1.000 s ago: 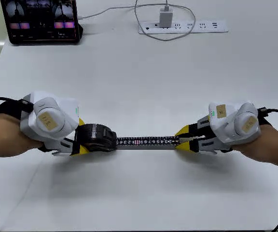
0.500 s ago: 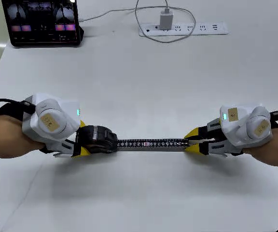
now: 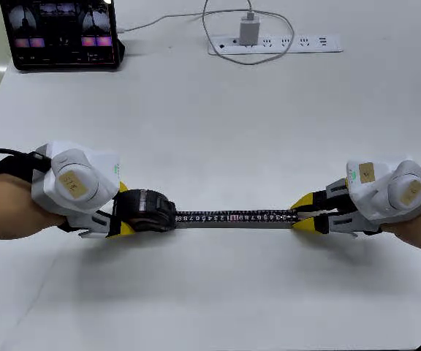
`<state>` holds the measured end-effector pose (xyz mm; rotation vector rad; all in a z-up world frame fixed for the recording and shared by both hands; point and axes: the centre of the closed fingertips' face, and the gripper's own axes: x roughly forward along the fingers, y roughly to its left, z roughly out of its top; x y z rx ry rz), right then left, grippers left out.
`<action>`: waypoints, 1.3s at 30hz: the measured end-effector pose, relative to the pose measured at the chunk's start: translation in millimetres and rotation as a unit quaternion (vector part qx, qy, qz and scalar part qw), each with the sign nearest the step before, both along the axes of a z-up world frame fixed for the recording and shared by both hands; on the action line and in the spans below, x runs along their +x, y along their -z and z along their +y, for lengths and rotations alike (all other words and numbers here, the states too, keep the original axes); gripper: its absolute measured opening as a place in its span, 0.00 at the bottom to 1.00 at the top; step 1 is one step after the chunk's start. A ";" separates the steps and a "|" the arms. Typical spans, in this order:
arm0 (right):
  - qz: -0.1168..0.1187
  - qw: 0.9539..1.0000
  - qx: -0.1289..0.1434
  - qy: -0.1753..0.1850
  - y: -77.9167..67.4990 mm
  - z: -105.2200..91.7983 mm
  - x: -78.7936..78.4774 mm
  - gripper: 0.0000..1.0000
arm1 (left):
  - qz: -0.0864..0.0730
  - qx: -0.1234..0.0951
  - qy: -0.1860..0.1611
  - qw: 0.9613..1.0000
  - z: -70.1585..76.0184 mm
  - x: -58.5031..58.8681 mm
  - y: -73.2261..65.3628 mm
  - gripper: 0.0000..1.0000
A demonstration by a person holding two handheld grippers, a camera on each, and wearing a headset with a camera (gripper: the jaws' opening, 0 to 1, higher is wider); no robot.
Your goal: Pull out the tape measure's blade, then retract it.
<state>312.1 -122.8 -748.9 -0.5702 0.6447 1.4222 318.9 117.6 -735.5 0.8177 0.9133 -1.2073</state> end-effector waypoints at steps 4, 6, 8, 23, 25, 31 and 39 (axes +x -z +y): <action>0.002 1.000 -0.001 0.003 0.1 -3.6 0.3 0.08 | 0.000 0.000 -0.001 1.000 -0.1 0.0 -0.1 0.27; 0.001 1.000 -0.003 0.003 -0.1 -5.2 0.1 0.08 | 0.001 0.000 -0.001 1.000 -0.1 0.0 -0.2 0.27; 0.002 1.000 -0.004 0.004 -0.6 -6.9 -0.3 0.08 | 0.001 0.000 -0.001 1.000 -0.1 -0.2 -0.2 0.27; 0.011 1.000 -0.013 0.010 0.9 -26.0 3.4 0.08 | 0.000 0.000 -0.002 1.000 0.3 -0.6 -0.5 0.27; 0.012 1.000 -0.015 0.011 0.9 -27.6 3.3 0.08 | 0.000 0.000 -0.002 1.000 0.3 -0.5 -0.5 0.27; 0.014 1.000 -0.020 0.011 0.6 -33.8 4.6 0.08 | 0.000 0.001 -0.002 1.000 0.3 -0.4 -0.3 0.27; 0.015 0.999 -0.027 0.013 -0.5 -42.5 4.1 0.08 | -0.002 -0.001 -0.004 1.000 0.0 -1.0 -0.5 0.27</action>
